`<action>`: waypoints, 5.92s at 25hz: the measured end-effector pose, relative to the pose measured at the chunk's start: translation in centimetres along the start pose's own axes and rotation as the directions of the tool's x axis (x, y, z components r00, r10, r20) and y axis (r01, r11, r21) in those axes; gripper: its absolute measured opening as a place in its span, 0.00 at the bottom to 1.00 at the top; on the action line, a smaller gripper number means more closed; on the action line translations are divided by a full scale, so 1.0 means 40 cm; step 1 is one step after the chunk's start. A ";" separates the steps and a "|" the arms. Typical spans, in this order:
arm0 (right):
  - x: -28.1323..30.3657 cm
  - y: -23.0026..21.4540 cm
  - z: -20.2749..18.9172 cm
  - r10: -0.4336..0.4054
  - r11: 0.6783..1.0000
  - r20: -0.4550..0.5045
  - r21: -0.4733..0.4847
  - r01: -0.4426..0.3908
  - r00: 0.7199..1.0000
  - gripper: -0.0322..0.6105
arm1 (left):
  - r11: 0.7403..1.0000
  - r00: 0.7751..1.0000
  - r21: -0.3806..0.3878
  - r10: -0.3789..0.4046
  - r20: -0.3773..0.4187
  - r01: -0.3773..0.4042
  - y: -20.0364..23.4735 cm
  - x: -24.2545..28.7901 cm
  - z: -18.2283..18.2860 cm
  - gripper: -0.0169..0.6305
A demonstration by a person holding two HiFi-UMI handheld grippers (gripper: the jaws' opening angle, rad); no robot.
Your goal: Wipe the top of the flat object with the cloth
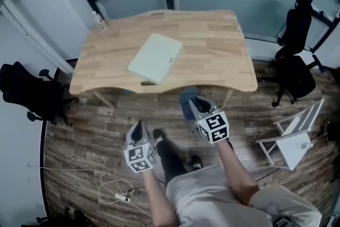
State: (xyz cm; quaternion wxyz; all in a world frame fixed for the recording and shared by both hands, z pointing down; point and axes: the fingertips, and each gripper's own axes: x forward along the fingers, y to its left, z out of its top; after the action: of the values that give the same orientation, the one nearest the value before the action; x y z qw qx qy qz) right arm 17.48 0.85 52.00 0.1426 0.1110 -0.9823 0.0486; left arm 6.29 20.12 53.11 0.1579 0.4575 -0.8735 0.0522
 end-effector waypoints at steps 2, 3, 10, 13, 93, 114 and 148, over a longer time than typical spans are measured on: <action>0.041 -0.003 0.018 -0.007 1.000 -0.006 -0.006 0.007 1.000 0.12 | 1.000 1.000 -0.002 -0.014 -0.010 0.014 0.019 0.045 0.010 0.04; 0.060 -0.006 0.025 -0.011 1.000 -0.009 -0.005 0.011 1.000 0.12 | 1.000 1.000 -0.002 -0.023 -0.018 0.023 0.025 0.067 0.012 0.04; 0.260 -0.019 0.063 -0.010 1.000 -0.046 -0.006 0.010 0.999 0.12 | 0.996 0.997 0.032 -0.077 -0.026 0.078 0.102 0.235 0.073 0.04; 0.356 -0.009 0.097 -0.002 1.000 -0.053 -0.016 0.002 0.999 0.12 | 0.996 0.996 0.036 -0.086 -0.022 0.086 0.164 0.306 0.115 0.04; 1.350 -0.122 -0.046 -0.098 0.982 -0.402 -0.187 0.023 0.910 0.12 | 0.889 0.778 -0.062 -0.430 -0.458 0.454 0.347 1.138 -0.055 0.04; 1.212 -0.145 -0.099 -0.046 0.988 -0.469 -0.150 -0.028 0.882 0.12 | 0.903 0.789 -0.054 -0.402 -0.465 0.427 0.343 1.138 -0.071 0.04; 0.980 -0.284 -0.161 -0.233 0.956 -0.448 -0.269 0.118 0.863 0.12 | 0.919 0.819 -0.061 -0.375 -0.435 0.389 0.349 1.137 -0.055 0.04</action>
State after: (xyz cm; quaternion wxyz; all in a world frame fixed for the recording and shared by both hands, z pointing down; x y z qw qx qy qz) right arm -14.80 -17.38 70.26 0.3949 0.1678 -0.9016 -0.0540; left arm -28.78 -6.92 70.64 0.3504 0.6018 -0.7050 0.1343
